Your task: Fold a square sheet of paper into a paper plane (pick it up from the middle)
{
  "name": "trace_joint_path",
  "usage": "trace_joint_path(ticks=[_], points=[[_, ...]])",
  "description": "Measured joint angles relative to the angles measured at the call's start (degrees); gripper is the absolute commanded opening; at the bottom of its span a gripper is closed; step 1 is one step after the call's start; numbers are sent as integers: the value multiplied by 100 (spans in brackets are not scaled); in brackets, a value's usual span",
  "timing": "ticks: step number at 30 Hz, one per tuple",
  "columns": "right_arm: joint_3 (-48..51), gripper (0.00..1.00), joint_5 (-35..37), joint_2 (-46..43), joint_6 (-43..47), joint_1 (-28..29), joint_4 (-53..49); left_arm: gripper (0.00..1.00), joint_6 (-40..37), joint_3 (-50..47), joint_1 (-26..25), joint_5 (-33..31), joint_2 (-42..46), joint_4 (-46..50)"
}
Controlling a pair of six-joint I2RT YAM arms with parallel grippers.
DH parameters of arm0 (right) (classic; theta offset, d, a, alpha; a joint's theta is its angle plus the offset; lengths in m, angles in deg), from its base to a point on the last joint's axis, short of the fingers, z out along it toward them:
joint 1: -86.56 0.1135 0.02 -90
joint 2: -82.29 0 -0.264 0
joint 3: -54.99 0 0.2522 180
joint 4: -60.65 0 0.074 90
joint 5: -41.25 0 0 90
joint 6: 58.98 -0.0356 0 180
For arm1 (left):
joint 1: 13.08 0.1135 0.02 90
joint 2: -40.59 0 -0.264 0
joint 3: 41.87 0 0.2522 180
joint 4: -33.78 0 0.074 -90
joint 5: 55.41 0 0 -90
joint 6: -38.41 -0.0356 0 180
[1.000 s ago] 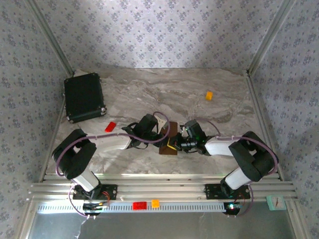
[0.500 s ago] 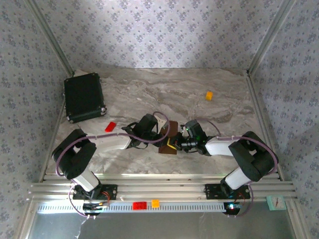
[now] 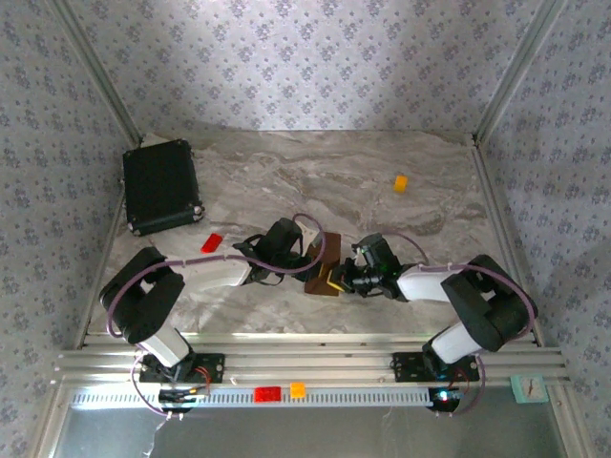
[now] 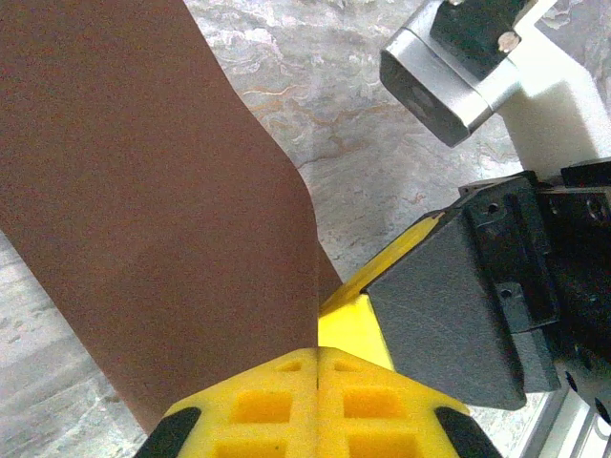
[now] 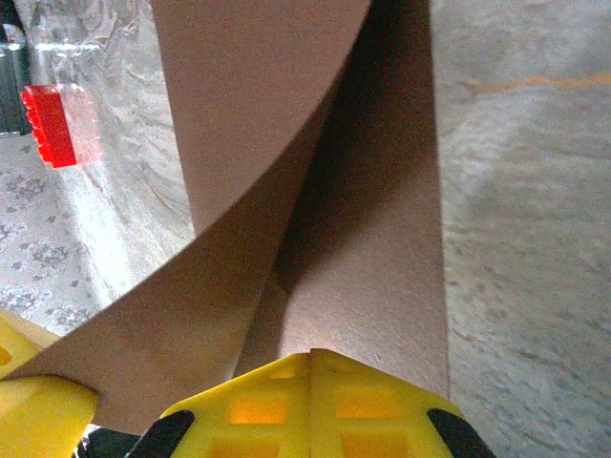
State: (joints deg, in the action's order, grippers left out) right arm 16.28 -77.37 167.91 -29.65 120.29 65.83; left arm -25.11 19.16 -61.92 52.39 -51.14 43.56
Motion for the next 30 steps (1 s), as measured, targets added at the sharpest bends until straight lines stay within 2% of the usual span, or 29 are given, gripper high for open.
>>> trace_joint_path(ticks=[12,18,24,30], points=[[-599,4,352,-74,925,-13,-1834,0,280,17,0,109,-26,-107],[-704,5,356,-210,1416,-232,-2468,0,452,59,-13,153,-146,-232],[-713,7,249,-321,1523,-339,-2601,0,658,59,-103,181,-328,-426],[-671,7,76,-490,1246,-332,-2153,0,772,59,-116,192,-365,-570]])
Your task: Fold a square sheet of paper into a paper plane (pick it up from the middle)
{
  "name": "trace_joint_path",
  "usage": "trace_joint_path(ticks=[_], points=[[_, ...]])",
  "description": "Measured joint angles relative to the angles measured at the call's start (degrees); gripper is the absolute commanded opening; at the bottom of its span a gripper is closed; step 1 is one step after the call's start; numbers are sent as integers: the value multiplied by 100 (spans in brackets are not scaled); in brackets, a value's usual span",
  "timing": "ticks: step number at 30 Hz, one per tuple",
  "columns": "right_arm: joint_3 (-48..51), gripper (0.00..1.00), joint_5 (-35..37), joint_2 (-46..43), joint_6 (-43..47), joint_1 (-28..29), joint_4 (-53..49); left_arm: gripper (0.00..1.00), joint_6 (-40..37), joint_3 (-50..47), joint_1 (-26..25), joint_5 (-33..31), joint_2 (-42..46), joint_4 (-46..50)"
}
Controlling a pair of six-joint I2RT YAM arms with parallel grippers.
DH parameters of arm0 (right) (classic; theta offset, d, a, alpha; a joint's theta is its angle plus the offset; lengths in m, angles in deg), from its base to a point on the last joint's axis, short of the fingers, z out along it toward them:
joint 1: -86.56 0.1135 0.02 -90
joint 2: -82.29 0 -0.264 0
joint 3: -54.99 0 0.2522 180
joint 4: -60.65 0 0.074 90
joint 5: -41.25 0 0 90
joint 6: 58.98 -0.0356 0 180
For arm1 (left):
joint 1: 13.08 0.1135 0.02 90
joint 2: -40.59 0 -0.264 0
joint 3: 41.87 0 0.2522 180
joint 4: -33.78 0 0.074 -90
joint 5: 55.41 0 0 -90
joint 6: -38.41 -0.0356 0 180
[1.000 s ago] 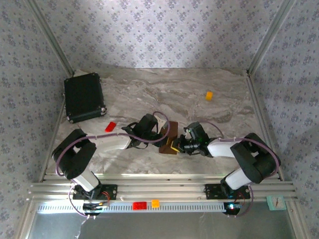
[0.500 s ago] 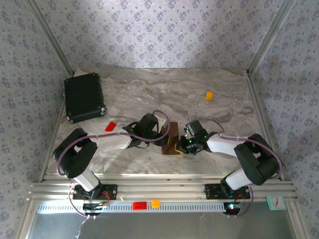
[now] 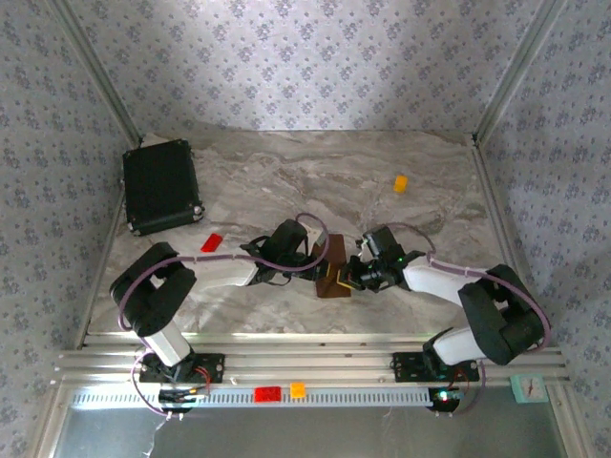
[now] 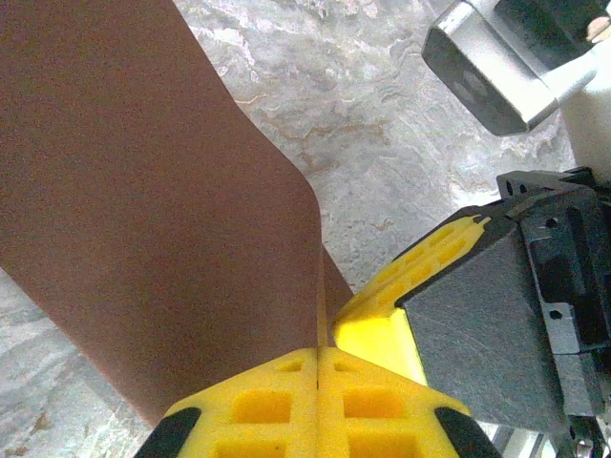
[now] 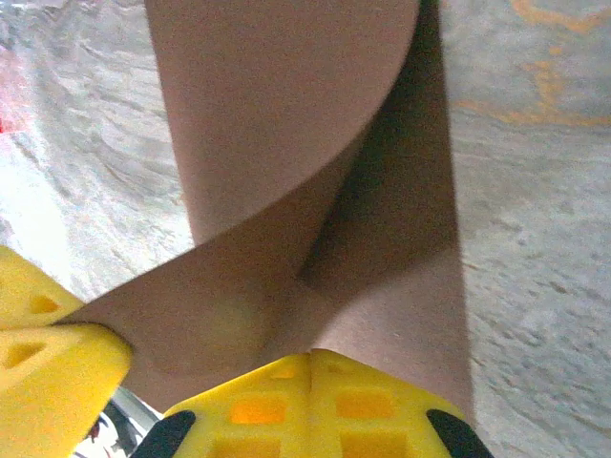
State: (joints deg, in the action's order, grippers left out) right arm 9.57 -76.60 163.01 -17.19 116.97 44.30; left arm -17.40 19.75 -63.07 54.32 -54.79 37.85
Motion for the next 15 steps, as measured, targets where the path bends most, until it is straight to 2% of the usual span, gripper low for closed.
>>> trace_joint_path(ticks=[15], points=[[142,3,105,356,-208,59,203,0,-142,0,11,-26,-2,136]])
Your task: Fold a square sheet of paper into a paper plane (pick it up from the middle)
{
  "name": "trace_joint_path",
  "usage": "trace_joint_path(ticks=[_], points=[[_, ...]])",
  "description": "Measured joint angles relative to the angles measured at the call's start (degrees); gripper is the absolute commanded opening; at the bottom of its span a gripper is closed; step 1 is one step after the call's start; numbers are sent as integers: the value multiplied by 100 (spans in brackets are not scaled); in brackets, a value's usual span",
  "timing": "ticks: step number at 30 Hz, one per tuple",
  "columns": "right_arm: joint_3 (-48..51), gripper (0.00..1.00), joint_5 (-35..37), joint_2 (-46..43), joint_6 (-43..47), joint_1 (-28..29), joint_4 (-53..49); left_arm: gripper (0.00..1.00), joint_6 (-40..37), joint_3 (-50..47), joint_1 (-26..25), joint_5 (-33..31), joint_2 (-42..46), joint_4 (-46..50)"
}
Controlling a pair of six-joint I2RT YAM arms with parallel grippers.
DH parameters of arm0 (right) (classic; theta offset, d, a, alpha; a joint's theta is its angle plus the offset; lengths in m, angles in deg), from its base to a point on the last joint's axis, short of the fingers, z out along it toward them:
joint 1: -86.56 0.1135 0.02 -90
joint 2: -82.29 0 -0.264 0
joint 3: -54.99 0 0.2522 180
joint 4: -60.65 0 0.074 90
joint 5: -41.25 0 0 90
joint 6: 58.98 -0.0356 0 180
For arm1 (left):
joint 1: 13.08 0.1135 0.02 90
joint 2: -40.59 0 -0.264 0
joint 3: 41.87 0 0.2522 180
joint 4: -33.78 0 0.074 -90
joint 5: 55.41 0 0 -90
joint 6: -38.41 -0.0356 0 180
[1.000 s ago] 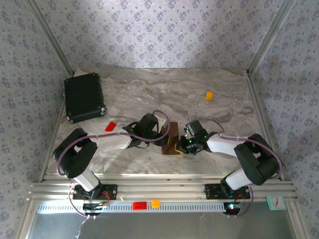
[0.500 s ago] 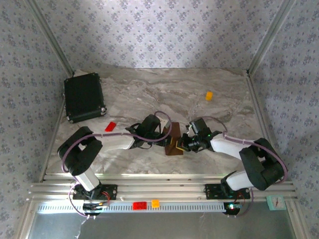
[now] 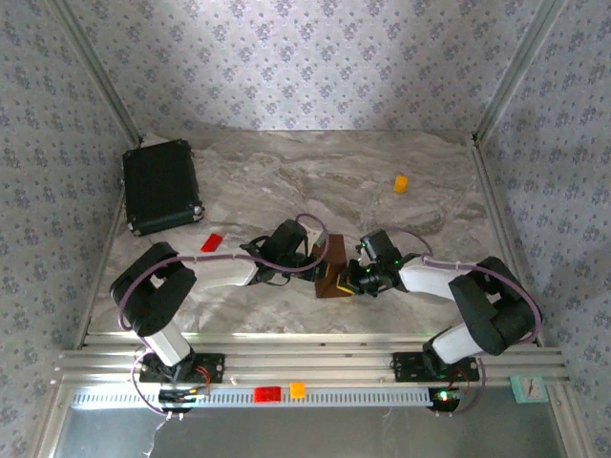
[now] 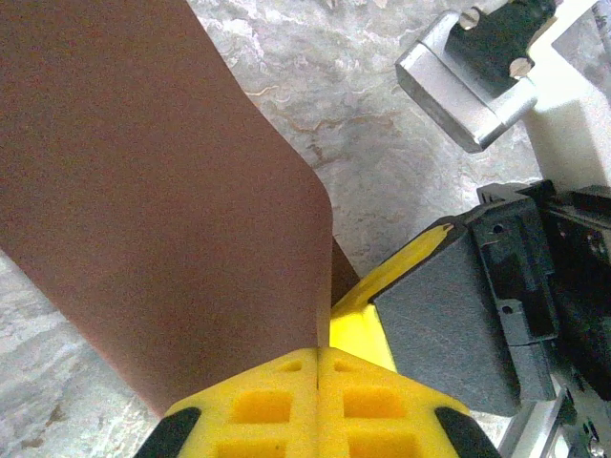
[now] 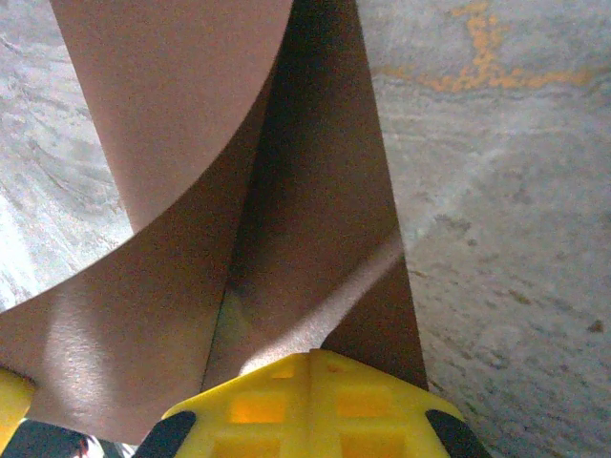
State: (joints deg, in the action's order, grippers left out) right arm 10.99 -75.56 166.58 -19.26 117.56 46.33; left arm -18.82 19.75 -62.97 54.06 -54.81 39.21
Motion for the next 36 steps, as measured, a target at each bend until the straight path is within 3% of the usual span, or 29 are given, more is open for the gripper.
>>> trace_joint_path(ticks=[36], points=[[-2,3,-15,0,61,-2,-2,0,-682,337,39,-409,-365,654]])
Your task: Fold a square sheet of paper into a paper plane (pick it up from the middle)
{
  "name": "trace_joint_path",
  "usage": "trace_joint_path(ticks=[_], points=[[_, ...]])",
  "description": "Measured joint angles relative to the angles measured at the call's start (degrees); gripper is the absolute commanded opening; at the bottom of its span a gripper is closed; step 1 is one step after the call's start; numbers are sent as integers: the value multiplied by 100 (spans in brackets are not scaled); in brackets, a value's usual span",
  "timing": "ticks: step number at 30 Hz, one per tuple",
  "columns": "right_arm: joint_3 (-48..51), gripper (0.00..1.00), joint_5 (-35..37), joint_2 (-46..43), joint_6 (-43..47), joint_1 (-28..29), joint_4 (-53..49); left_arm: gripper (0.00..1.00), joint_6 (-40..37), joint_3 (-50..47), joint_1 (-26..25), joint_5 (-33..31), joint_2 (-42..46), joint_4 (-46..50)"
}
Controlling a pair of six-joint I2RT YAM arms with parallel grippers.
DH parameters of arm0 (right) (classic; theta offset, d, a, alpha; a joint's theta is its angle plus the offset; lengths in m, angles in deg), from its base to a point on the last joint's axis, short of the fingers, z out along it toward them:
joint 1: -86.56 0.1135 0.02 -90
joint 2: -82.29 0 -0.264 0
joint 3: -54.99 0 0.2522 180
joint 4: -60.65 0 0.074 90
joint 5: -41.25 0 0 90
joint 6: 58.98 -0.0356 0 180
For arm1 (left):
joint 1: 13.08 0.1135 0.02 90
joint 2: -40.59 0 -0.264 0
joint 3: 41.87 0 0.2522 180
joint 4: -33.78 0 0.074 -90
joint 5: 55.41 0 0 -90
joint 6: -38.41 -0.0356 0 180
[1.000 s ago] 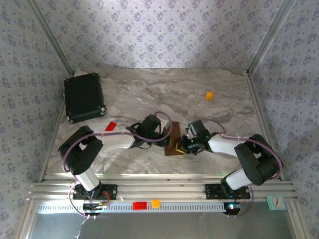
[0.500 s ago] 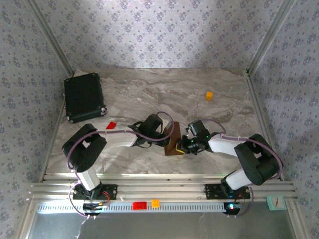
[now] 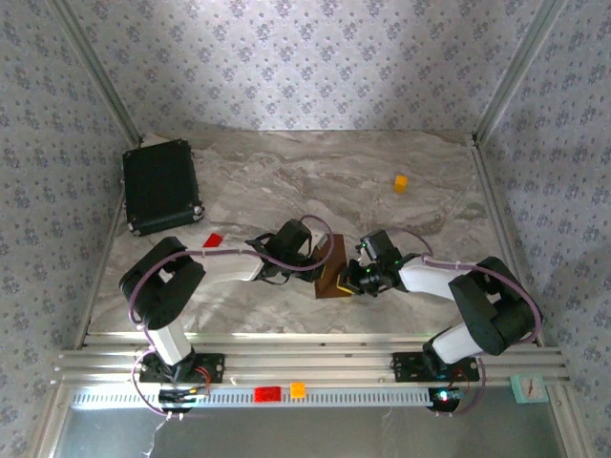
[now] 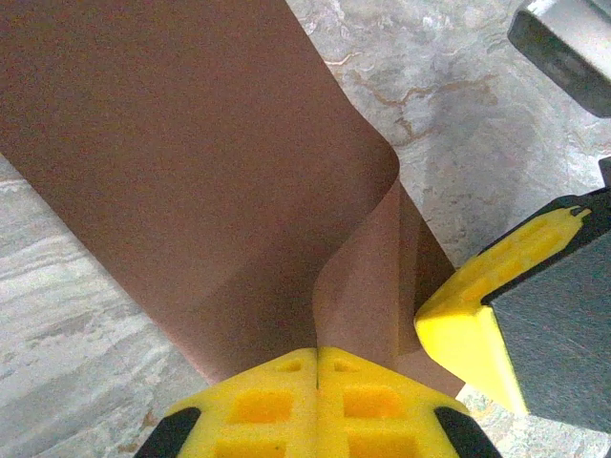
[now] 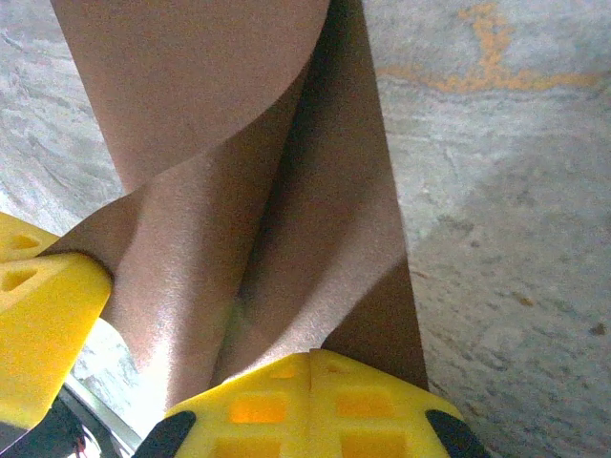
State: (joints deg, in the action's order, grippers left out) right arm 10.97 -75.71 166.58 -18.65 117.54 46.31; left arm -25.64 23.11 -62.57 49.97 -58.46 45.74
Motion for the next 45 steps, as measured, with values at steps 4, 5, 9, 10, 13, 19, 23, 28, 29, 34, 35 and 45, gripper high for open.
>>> trace_joint_path(ticks=[4,5,9,10,13,19,23,28,29,34,35,45], points=[[0,3,-2,2,2,0,0,0,-2,37,0,-2,-20,39],[0,3,-2,0,2,0,0,0,-2,39,0,-2,-20,35],[0,3,0,-2,22,-2,-4,0,0,39,0,0,-20,35],[0,3,-2,-2,24,-11,-9,0,0,39,0,-2,-20,33],[0,3,-2,-15,28,-17,-31,0,0,39,0,-2,-20,33],[0,3,22,-52,63,-22,-107,0,-2,39,0,-2,-20,33],[-11,3,28,-63,70,-22,-155,0,0,39,0,-26,-20,31],[-11,3,42,-63,90,-22,-157,0,-2,39,0,-44,-20,28],[-11,3,42,-63,92,-22,-157,0,-2,39,0,-44,-20,28],[-11,3,42,-63,107,-22,-157,0,-4,39,26,-44,-31,28],[-11,3,39,-63,107,-22,-157,0,-4,39,26,-44,-42,28],[-9,3,63,-81,105,-20,-160,0,-2,39,37,-66,-63,31]])
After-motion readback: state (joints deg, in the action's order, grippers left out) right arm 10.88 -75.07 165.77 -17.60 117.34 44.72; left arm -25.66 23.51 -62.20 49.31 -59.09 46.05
